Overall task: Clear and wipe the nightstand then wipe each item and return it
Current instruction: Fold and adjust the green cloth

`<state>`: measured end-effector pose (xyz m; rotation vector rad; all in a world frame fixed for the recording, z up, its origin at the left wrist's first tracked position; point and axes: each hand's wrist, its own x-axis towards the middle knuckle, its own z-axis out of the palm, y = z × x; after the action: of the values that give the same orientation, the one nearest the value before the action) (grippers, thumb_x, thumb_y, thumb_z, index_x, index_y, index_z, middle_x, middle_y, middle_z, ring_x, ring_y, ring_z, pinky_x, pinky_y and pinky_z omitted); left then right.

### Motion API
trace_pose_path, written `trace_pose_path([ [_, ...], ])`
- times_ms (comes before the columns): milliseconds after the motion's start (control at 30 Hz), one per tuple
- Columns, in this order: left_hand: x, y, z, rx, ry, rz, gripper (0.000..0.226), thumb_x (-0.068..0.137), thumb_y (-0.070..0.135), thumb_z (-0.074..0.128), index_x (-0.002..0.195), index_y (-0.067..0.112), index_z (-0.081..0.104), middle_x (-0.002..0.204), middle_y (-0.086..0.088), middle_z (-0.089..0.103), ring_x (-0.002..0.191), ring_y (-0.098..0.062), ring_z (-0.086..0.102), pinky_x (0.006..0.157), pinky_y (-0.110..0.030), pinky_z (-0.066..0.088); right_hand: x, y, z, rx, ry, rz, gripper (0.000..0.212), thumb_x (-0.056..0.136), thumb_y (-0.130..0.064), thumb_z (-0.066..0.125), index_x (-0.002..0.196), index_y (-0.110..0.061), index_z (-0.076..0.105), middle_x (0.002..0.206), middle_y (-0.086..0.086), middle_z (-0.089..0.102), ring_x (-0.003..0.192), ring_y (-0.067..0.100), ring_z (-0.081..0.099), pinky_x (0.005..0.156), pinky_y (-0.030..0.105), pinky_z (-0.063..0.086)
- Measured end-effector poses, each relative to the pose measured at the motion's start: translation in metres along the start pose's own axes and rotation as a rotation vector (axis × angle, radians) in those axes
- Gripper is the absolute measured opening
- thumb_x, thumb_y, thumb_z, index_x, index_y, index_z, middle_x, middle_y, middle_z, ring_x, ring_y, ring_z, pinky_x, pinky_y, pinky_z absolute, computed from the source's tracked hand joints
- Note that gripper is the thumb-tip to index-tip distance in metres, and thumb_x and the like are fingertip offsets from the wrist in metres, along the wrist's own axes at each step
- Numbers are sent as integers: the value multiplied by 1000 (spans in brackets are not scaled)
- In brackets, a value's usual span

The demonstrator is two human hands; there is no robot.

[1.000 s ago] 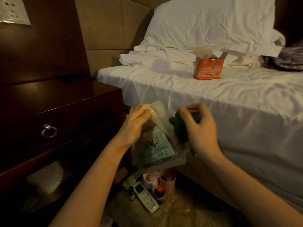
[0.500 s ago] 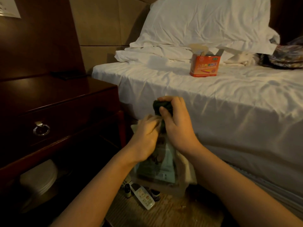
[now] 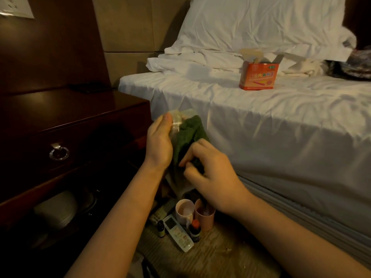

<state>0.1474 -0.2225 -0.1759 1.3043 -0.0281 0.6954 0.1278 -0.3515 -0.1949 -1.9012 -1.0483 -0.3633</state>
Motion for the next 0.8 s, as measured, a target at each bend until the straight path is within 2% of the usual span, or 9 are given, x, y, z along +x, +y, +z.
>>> trace_pose_path([
  [100,0,3,0,0,-74,-8,35,102,9,32,82,13,60,64,6,69,64,-1,65,61,-16,51,1,0,7,-128,183,-21,15,81,-24,47,82,-15,59,88,-3,49,80,9,48,64,17,37],
  [200,-9,1,5,46,-207,0,34,101,4,32,83,11,60,73,3,68,72,-5,63,68,-17,50,16,-1,-1,-194,404,-31,16,85,-20,50,87,-10,62,91,-2,48,82,11,49,66,13,35],
  [267,-15,-4,9,45,-223,-23,32,99,2,32,85,11,59,80,-3,64,77,-10,60,73,-20,50,24,1,-8,-194,449,-9,13,85,-14,52,89,-8,62,90,-3,47,79,10,49,67,10,35],
  [433,-12,-8,5,87,-108,12,32,99,8,38,74,18,57,77,-6,56,80,-18,52,76,-31,44,24,2,-2,-160,322,-48,12,83,-19,40,84,-15,51,84,-5,43,77,12,44,66,19,32],
  [500,-5,-6,-3,98,8,25,26,92,21,46,69,20,58,80,-13,53,80,-22,49,76,-37,43,18,0,5,-140,188,-98,7,79,-22,35,80,-20,42,80,-7,41,74,10,40,64,23,31],
  [600,0,-4,-14,261,162,59,29,75,48,45,70,30,67,89,-12,56,92,-29,54,94,-50,41,10,-1,10,-113,55,-129,2,77,-24,34,76,-25,35,74,-11,35,70,10,36,61,27,29],
  [667,1,-4,-17,320,232,72,37,78,44,39,77,18,65,85,-4,52,93,-32,52,97,-54,39,6,1,10,-123,-18,-136,4,77,-25,33,73,-26,34,74,-11,34,70,10,34,61,28,29],
  [700,2,-4,-17,299,270,76,33,80,40,38,73,17,60,86,-6,51,91,-31,51,96,-55,38,2,2,9,-143,-52,-140,6,77,-26,33,72,-25,34,75,-10,34,70,11,34,61,29,31],
  [800,4,-6,-17,248,329,64,24,81,39,41,64,27,53,90,-12,51,86,-26,47,93,-56,38,-5,3,11,-260,-99,-173,10,77,-29,35,69,-23,35,76,-8,35,70,12,33,59,28,27],
])
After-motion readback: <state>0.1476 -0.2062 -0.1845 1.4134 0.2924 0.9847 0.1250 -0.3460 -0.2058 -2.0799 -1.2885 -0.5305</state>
